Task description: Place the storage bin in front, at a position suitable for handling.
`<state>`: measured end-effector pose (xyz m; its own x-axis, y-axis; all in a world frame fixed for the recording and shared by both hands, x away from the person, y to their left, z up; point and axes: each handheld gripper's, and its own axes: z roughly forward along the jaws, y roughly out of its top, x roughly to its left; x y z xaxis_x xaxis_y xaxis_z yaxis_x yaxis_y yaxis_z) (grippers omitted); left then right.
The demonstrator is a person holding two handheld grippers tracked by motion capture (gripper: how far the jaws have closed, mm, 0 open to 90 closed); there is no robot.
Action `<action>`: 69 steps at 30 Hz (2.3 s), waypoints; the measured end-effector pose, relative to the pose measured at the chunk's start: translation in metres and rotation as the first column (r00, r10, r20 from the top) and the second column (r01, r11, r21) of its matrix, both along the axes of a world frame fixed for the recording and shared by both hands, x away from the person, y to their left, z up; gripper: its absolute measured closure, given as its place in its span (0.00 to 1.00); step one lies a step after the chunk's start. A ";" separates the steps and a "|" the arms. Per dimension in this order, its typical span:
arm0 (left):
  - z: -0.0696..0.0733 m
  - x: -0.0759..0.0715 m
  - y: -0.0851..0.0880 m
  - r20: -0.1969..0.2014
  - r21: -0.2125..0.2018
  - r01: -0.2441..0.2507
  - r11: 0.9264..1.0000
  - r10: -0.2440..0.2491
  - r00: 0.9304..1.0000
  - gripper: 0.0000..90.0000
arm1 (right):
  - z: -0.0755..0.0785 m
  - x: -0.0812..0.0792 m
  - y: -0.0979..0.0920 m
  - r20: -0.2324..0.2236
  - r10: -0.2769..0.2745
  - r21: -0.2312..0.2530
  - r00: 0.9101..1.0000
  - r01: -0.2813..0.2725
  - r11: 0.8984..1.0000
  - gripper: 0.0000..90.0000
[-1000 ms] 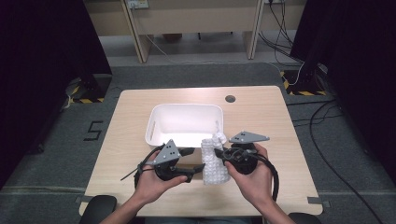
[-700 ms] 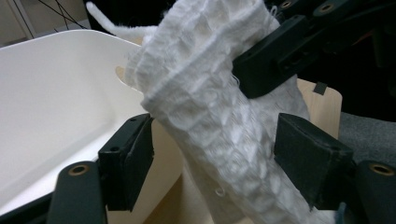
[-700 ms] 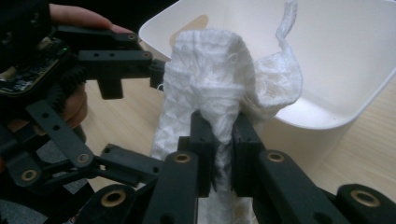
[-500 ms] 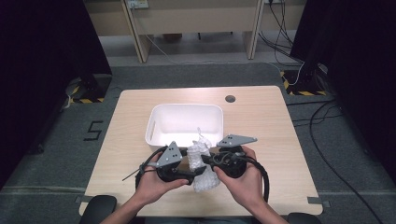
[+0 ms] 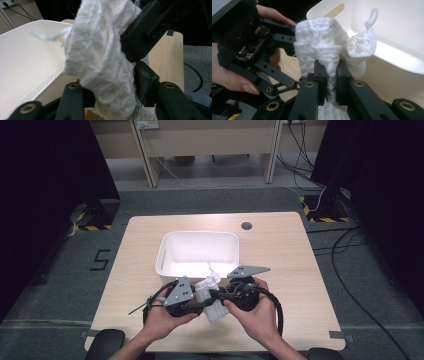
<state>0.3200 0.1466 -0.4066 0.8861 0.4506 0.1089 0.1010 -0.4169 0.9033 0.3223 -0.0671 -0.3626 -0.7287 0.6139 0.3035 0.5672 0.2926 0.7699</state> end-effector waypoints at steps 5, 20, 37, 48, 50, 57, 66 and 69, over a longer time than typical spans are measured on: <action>-0.003 -0.002 0.006 0.015 0.034 -0.008 0.999 0.008 1.000 0.82 | -0.004 0.006 0.004 -0.032 0.013 0.013 0.999 -0.012 1.000 0.88; -0.012 -0.002 0.061 -0.083 0.036 -0.188 0.982 0.190 0.978 0.87 | 0.015 0.030 -0.019 0.041 -0.148 0.034 0.988 0.147 0.989 0.68; -0.038 0.005 0.135 -0.139 0.101 -0.458 0.883 0.468 0.873 0.87 | -0.009 0.083 -0.044 0.009 -0.362 -0.110 0.932 0.361 0.926 0.65; -0.038 0.016 0.128 -0.137 0.106 -0.419 0.902 0.431 0.892 0.87 | -0.016 0.092 -0.034 -0.024 -0.352 -0.183 0.936 0.342 0.922 0.80; -0.038 0.017 0.124 -0.134 0.102 -0.411 0.906 0.422 0.897 0.87 | -0.015 0.095 -0.034 -0.023 -0.359 -0.196 0.933 0.348 0.917 0.81; -0.037 0.029 0.109 -0.134 0.099 -0.393 0.914 0.403 0.905 0.87 | -0.014 0.111 -0.043 0.023 -0.399 -0.215 0.916 0.395 0.893 0.85; -0.039 0.043 0.101 -0.152 0.095 -0.375 0.922 0.386 0.910 0.87 | -0.015 0.126 -0.051 0.056 -0.414 -0.218 0.908 0.416 0.883 0.87; -0.039 0.045 0.102 -0.159 0.090 -0.374 0.923 0.384 0.910 0.87 | -0.015 0.126 -0.051 0.060 -0.412 -0.213 0.909 0.415 0.884 0.87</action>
